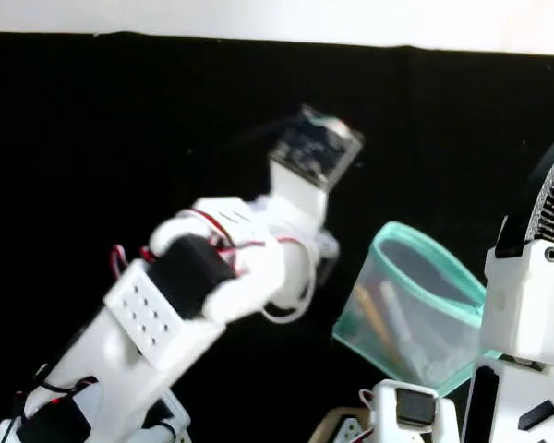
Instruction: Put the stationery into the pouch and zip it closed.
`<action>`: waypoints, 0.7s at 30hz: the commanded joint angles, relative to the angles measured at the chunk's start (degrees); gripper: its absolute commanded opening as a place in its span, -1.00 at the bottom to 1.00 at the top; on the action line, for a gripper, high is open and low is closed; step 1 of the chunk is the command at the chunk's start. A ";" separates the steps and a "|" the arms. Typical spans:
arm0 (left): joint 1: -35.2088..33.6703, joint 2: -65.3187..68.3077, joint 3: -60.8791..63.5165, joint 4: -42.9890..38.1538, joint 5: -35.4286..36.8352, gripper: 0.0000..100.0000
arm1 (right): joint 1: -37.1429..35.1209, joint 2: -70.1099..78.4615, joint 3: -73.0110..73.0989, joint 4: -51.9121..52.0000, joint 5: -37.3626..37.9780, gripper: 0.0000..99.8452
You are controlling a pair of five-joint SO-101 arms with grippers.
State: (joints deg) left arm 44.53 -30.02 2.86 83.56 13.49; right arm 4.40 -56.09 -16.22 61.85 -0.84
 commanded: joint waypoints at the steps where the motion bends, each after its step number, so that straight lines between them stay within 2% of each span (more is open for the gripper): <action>1: 4.62 -1.63 -1.45 0.62 -0.35 -0.98 | 0.13 1.27 -1.27 0.04 0.44 -0.99; 6: 10.15 -1.54 5.58 -0.35 -0.26 -0.98 | 0.13 1.54 -1.63 -0.31 0.44 -0.99; 9: 10.68 -1.54 10.95 -5.27 -0.18 -0.98 | 0.13 1.63 -1.63 -0.40 0.35 -0.99; 11: 10.77 -1.54 15.34 -10.81 -0.18 -0.98 | 0.13 1.63 -1.63 -0.40 -0.97 -0.99; 17: 10.77 -1.45 28.26 -35.34 -0.09 -0.98 | 0.13 1.63 -1.63 -0.31 -2.11 -0.99; 21: 10.59 1.01 30.99 -44.66 -0.26 -0.98 | 0.13 1.63 -1.63 -0.31 -2.29 -0.99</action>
State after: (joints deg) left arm 54.20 -29.67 33.63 46.37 13.58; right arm 4.40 -55.74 -16.22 61.85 -2.51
